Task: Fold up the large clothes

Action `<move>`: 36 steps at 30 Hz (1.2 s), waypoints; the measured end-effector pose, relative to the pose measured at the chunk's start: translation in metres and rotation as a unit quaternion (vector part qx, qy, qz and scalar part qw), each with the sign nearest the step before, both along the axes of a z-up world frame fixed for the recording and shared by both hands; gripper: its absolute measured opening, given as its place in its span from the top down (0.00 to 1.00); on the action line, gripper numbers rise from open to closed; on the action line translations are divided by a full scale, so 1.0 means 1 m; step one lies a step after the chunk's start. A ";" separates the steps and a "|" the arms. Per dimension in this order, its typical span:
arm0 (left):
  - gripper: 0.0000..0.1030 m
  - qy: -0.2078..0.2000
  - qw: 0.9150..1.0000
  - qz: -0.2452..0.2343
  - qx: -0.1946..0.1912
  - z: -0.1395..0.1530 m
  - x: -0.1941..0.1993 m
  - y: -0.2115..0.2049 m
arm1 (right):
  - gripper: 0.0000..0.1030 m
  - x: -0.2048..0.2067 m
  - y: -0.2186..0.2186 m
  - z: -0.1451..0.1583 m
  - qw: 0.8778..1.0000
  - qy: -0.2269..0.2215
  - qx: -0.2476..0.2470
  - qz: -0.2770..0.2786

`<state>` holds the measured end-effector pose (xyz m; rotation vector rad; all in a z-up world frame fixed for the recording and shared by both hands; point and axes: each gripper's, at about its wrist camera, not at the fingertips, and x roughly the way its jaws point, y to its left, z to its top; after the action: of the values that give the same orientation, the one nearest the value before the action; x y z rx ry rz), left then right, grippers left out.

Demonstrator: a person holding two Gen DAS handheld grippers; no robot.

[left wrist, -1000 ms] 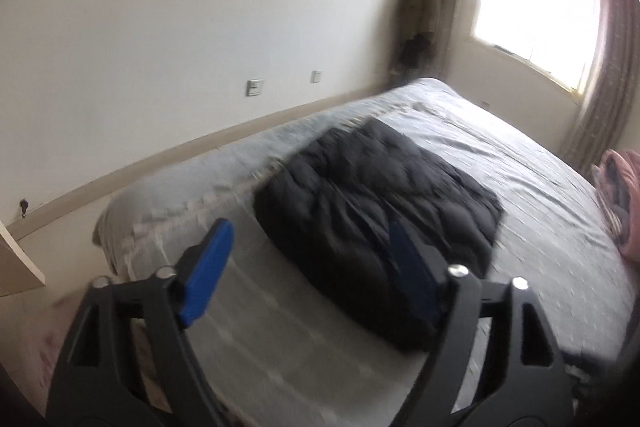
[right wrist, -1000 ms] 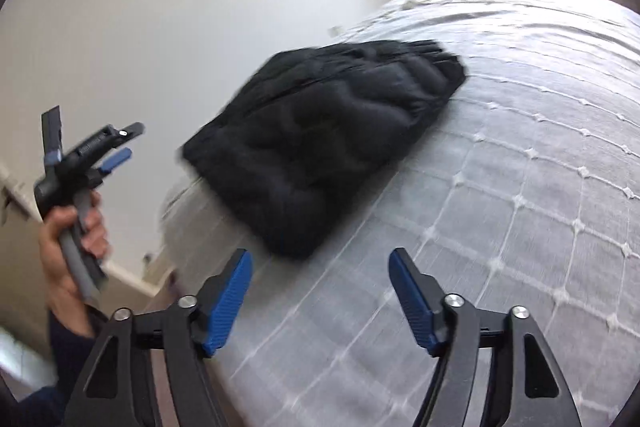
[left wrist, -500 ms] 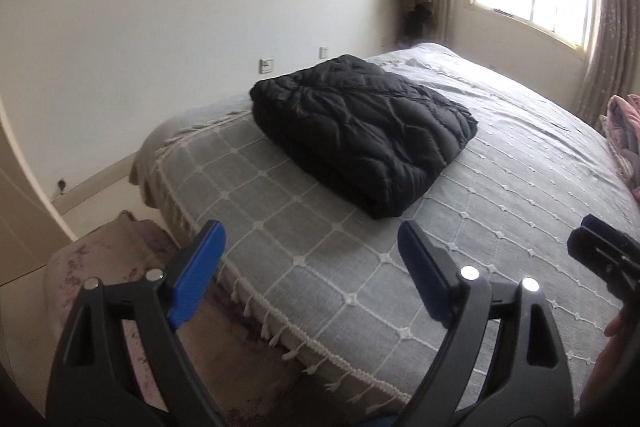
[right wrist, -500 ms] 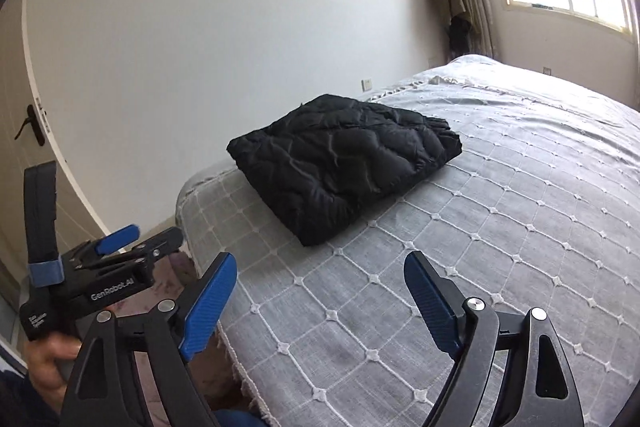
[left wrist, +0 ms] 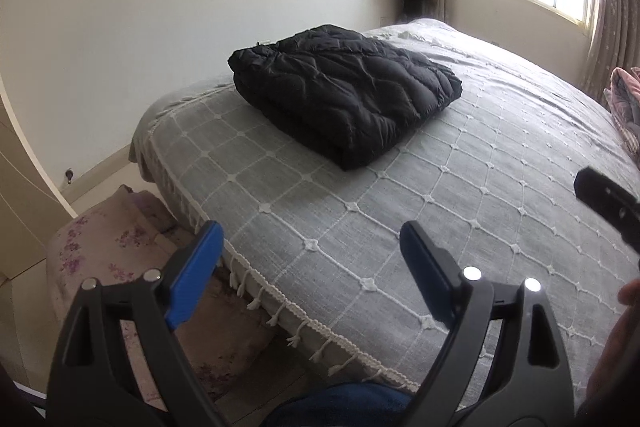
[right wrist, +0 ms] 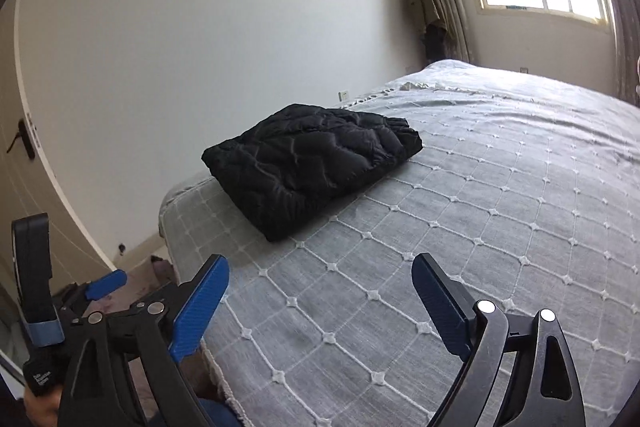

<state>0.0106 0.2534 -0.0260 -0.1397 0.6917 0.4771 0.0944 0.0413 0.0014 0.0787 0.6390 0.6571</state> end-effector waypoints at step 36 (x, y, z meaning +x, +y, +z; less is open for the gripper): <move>0.01 -0.016 1.000 0.013 0.005 0.017 -0.006 -0.004 | 0.00 -0.007 0.006 -0.006 0.999 -0.013 -0.030 0.007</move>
<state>0.0048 0.2489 -0.0094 -0.1472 0.6576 0.5018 0.0871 0.0474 -0.0050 0.0098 0.6343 0.6513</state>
